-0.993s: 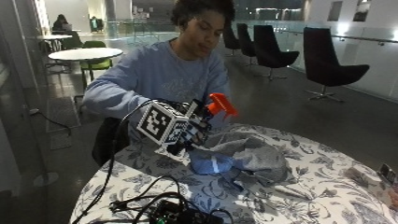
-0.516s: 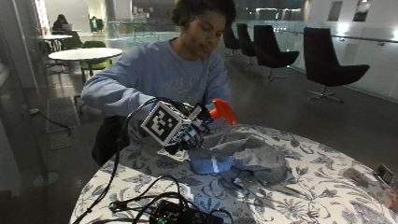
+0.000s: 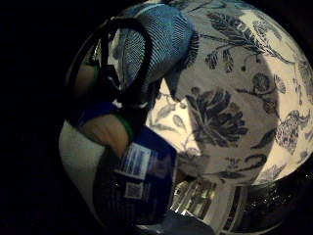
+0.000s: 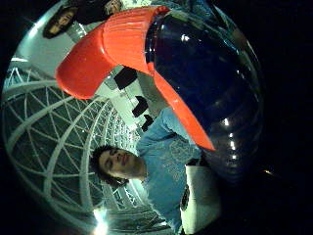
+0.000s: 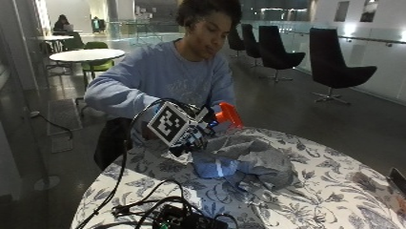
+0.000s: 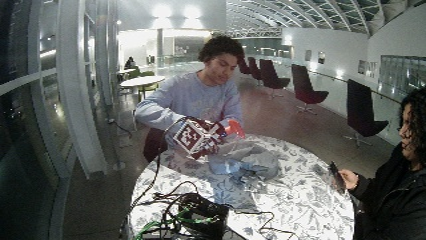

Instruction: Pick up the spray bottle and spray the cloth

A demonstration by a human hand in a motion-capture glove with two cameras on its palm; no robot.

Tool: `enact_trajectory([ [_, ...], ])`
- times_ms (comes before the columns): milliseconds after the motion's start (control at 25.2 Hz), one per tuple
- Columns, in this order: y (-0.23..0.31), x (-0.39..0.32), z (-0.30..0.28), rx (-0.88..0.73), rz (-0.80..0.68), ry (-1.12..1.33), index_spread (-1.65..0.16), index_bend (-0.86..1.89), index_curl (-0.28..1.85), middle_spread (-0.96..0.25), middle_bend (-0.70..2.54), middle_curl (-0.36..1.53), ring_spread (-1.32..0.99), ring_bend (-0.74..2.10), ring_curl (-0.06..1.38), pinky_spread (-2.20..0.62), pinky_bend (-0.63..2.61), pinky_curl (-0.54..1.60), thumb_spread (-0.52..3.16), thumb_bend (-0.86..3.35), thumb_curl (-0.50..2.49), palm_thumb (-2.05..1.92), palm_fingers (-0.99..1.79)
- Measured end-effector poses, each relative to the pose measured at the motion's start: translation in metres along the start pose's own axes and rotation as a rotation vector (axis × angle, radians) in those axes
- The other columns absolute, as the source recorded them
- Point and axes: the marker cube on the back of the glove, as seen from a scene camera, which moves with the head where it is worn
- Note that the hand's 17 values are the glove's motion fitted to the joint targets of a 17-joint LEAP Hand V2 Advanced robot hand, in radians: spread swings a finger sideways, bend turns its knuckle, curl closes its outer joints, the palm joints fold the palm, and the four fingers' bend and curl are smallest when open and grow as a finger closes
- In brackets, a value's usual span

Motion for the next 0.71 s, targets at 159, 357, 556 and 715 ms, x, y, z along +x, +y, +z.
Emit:
enact_trajectory([
  [159,0.001,-0.004,0.001,0.001,-0.013,-0.004,-0.22,0.12,0.33,-0.05,0.2,0.5,0.03,0.44,0.43,0.29,0.28,0.36,0.49,-0.02,0.81,1.07,1.01],
  [357,0.003,-0.016,0.007,0.015,-0.086,-0.041,-0.22,0.12,0.33,-0.05,0.2,0.5,0.03,0.44,0.43,0.29,0.28,0.36,0.49,-0.02,0.82,1.07,1.01],
  [556,0.004,-0.059,0.033,0.017,-0.358,-0.138,-0.22,0.12,0.33,-0.04,0.2,0.5,0.03,0.44,0.43,0.29,0.28,0.36,0.49,-0.02,0.82,1.06,1.01],
  [715,-0.002,-0.098,0.065,0.018,-0.596,-0.188,-0.22,0.12,0.33,-0.04,0.19,0.5,0.03,0.44,0.43,0.29,0.27,0.36,0.49,-0.02,0.83,1.06,1.02],
])
